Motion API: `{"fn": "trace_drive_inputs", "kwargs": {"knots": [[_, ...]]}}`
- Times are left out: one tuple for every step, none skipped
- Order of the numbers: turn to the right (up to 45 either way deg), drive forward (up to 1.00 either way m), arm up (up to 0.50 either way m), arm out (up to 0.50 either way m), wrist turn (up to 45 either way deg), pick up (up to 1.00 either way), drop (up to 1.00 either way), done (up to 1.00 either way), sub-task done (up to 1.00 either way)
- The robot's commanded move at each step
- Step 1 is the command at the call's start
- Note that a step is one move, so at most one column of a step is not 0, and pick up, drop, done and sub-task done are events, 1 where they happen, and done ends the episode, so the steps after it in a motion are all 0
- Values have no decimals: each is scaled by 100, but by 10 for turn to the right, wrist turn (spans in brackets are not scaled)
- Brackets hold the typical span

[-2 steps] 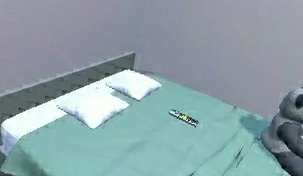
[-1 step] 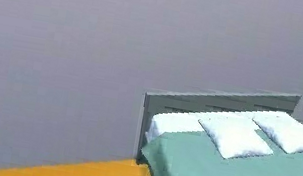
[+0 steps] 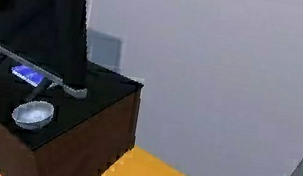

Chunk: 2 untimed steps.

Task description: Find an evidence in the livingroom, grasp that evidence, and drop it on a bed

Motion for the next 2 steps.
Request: {"fn": "trace_drive_inputs", "kwargs": {"knots": [[-390, 0, 0, 0, 0, 0, 0, 0, 0], [450, 0, 0, 0, 0, 0, 0, 0, 0]]}}
